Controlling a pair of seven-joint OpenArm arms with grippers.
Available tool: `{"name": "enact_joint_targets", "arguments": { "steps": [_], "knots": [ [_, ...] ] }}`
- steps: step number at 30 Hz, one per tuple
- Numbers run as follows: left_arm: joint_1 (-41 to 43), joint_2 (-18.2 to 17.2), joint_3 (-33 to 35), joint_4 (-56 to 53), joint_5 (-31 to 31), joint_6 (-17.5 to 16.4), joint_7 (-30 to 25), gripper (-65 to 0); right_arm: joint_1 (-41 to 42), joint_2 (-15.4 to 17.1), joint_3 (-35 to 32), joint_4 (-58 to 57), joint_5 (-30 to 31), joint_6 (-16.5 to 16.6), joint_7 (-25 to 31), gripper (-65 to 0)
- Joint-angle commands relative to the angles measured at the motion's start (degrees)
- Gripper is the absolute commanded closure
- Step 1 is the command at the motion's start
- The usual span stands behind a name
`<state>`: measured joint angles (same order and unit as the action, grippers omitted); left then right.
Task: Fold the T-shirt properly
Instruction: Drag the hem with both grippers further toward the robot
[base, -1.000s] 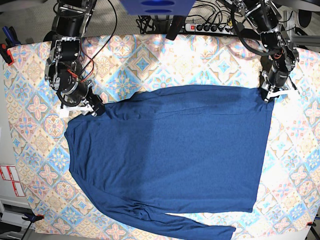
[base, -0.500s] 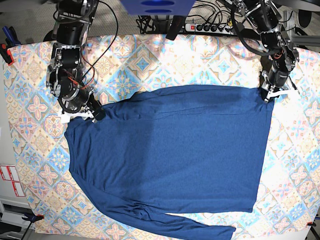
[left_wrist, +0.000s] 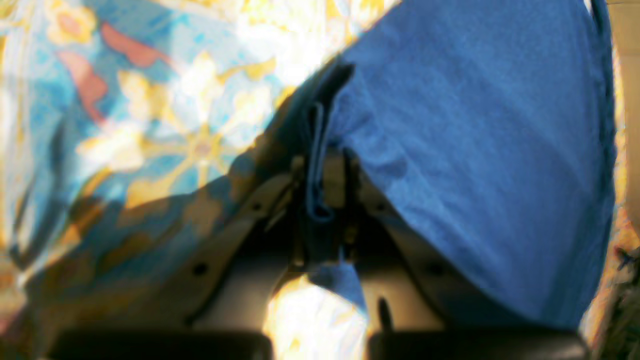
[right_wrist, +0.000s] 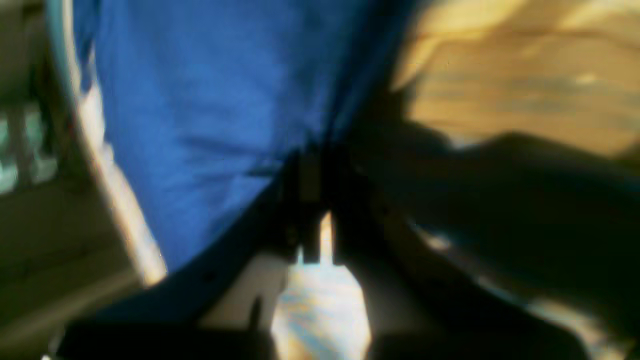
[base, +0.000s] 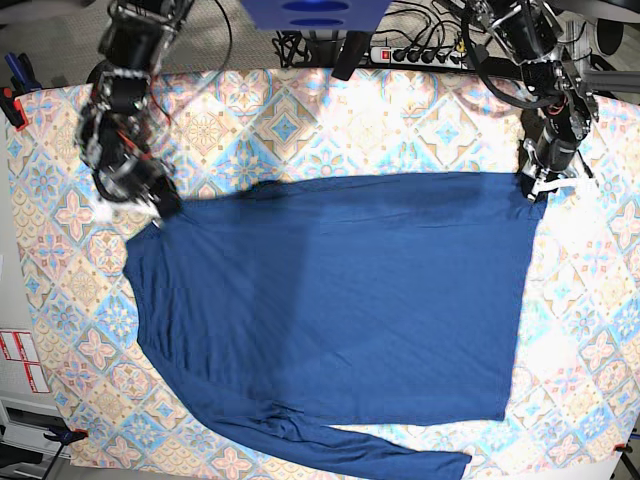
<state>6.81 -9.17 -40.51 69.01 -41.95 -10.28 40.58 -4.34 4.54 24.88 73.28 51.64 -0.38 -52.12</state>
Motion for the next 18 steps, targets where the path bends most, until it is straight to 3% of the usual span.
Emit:
{"name": "enact_joint_targets", "arguments": {
  "steps": [1, 11, 18],
  "knots": [
    [1.24, -0.37, -0.24, 2.42, 0.42, 0.31, -0.71, 0.0, 0.34, 0.52, 0.65, 1.67, 0.89, 0.69, -0.23, -0.5],
    [6.86, -0.11, -0.24, 10.06, -2.49, -1.19, 4.48, 0.0, -2.39, 0.52, 7.95, 1.85, 0.89, 0.69, -7.97, -0.5],
    [7.39, -0.11, -0.24, 10.15, -3.89, -1.54, 4.30, 0.0, -3.71, 0.52, 9.62, 1.85, 0.98, 0.69, -7.71, -0.4]
  ]
}}
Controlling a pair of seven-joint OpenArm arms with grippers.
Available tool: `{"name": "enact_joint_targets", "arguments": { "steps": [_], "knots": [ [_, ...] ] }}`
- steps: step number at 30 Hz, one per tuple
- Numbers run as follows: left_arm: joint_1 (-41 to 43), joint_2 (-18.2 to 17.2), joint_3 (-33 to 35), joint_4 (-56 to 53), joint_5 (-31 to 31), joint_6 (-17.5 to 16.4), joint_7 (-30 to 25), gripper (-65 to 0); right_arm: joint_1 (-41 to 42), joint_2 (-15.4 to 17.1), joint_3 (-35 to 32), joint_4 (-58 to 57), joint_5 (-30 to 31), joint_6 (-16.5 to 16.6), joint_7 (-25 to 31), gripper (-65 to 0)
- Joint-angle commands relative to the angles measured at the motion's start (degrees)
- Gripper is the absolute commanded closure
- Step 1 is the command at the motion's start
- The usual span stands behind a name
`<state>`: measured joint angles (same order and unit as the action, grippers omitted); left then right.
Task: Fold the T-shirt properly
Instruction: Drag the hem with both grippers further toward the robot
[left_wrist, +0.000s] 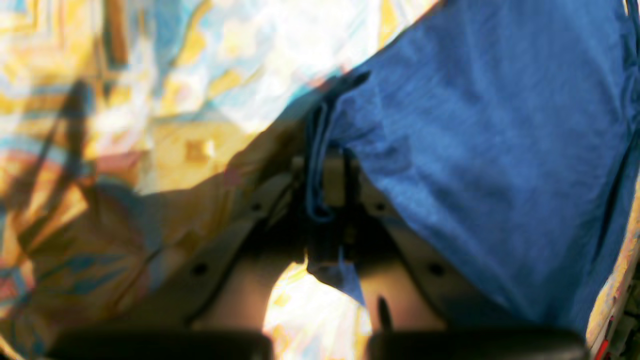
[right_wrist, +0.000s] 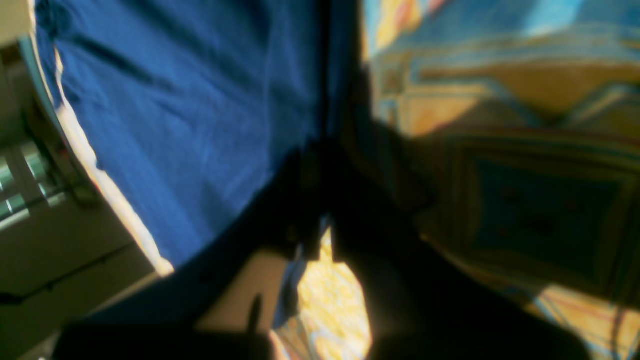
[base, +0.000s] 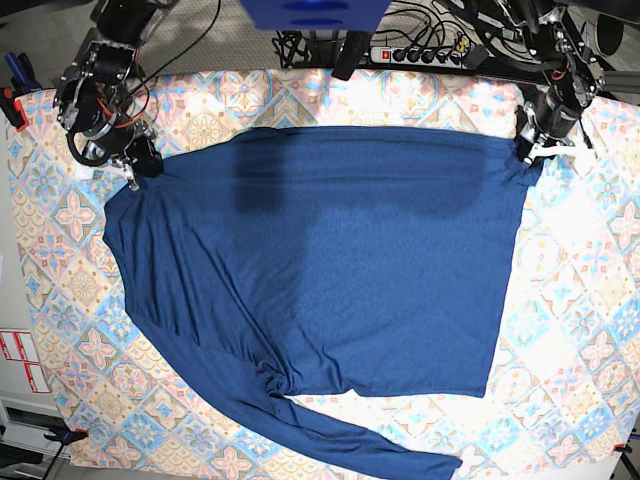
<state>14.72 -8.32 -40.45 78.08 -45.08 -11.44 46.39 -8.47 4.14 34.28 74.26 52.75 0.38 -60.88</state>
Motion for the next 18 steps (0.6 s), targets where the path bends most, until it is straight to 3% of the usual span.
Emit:
{"name": "enact_joint_targets", "arguments": {
  "steps": [1, 6, 18],
  "knots": [
    [-0.79, -0.96, -0.30, 1.17, -0.85, -0.38, -1.51, 0.0, 0.51, 0.91, 0.22, 0.86, 0.22, -0.07, 1.06, -0.4],
    [-5.01, -0.96, -0.30, 1.17, -0.85, -0.38, -1.25, 0.0, 2.27, 0.91, 0.05, 0.77, 6.81, -0.07, 1.15, -0.4],
    [-13.18, -0.87, -0.30, 0.99, -0.85, -0.38, -1.25, 0.0, 4.73, 0.91, -0.04, 0.69, 6.98, -0.07, 1.15, -0.3]
  ]
}}
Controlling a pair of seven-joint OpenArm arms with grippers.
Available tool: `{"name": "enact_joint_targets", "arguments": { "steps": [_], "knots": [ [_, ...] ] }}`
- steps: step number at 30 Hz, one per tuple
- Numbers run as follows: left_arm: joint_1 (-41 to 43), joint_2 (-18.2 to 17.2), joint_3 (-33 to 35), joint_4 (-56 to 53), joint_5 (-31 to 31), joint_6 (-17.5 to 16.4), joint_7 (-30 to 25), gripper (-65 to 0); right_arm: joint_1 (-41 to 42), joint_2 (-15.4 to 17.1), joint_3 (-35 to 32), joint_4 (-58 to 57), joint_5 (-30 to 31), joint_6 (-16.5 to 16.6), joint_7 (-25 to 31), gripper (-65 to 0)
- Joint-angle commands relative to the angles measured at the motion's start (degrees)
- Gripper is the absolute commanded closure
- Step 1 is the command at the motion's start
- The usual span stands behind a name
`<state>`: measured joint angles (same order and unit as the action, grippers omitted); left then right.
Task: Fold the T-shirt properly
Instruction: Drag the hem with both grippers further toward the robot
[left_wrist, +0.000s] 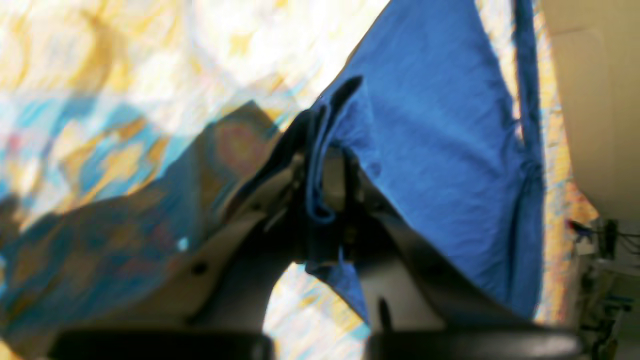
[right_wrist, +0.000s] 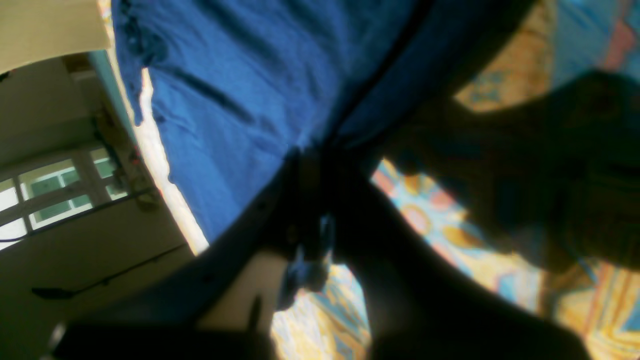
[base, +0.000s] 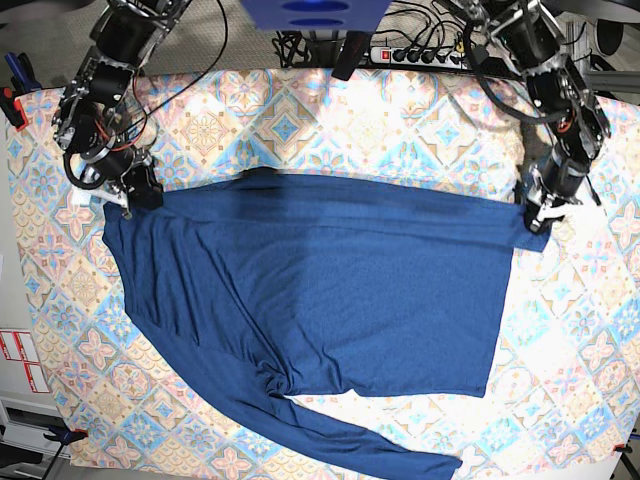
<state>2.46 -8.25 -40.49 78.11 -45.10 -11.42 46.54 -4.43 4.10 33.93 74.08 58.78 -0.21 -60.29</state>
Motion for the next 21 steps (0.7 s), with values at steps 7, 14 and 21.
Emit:
{"name": "enact_joint_targets", "arguments": {
  "steps": [7, 14, 21],
  "knots": [
    [-4.96, -0.94, -0.26, 0.88, -0.74, -0.40, -1.40, 0.0, 2.27, 0.96, 0.40, 0.95, 1.13, 0.52, 0.64, -0.3],
    [-7.51, -0.94, -0.26, -2.37, -0.57, -0.40, -1.84, 0.0, 3.06, 0.96, 0.40, 0.95, 1.13, 0.52, 3.11, -0.3],
    [-8.48, -1.02, -0.26, -5.09, -0.57, -0.40, -1.93, 0.0, 5.70, 0.96, 0.40, 0.69, 1.13, 0.52, 3.11, -0.3]
  ]
}}
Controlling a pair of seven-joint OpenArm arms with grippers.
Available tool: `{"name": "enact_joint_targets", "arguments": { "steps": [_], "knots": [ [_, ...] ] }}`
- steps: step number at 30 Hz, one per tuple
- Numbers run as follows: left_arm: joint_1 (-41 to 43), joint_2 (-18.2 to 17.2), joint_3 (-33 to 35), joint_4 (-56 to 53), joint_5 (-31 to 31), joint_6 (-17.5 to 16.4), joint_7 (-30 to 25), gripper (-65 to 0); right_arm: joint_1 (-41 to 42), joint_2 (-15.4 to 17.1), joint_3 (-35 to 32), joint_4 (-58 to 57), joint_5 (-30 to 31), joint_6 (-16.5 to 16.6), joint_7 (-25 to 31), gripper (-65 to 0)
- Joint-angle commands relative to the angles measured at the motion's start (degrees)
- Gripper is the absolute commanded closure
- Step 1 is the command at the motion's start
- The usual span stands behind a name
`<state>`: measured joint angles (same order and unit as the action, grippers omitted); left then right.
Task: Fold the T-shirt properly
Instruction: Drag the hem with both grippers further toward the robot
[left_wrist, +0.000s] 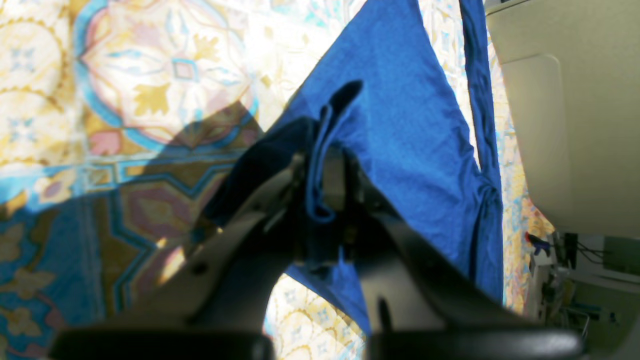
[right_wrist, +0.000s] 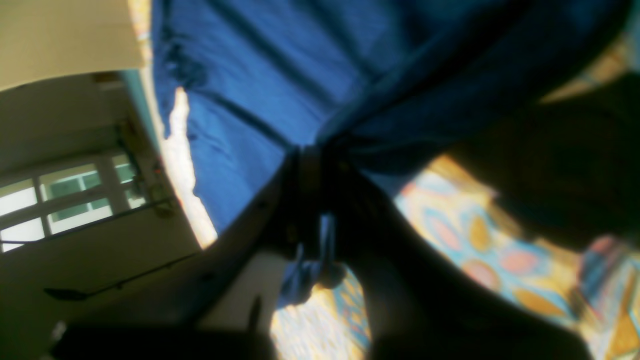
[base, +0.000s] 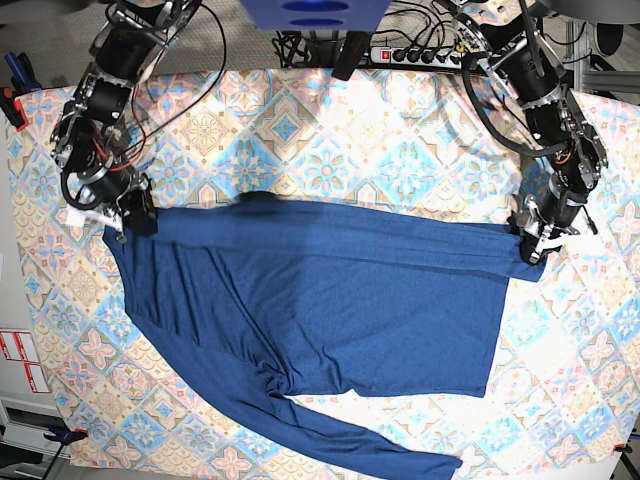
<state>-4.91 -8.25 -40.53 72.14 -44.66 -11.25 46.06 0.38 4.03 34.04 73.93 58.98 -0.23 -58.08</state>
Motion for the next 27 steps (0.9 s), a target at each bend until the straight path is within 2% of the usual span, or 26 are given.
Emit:
{"name": "enact_joint_targets", "arguments": {
  "steps": [1, 11, 17, 22, 27],
  "knots": [
    [-1.20, -1.02, -0.21, 0.87, -1.01, -0.58, -1.45, 0.0, 1.51, 1.02, 0.20, 0.66, 0.93, 0.54, 0.90, -0.3],
    [-3.49, -1.11, -0.21, 0.78, -0.92, -0.58, -1.45, 0.0, 5.55, 1.02, 0.11, 0.40, 0.84, 0.54, 0.90, -0.4],
    [-3.75, -1.11, -0.21, 0.70, -0.74, -0.58, -1.98, 0.0, 5.99, 1.02, 0.29, -4.52, 0.76, 0.54, 1.07, -0.4],
    [-3.84, -0.94, -0.21, 0.61, 3.74, -0.58, -3.73, 0.0, 5.99, 1.02, 0.11, -5.14, 0.76, 0.54, 3.54, -0.6],
    [-5.77, -1.29, -0.21, -7.22, 4.53, -0.58, -4.35, 0.0, 5.99, 1.02, 0.02, -5.23, 0.67, 0.54, 3.80, -0.8]
  ]
}}
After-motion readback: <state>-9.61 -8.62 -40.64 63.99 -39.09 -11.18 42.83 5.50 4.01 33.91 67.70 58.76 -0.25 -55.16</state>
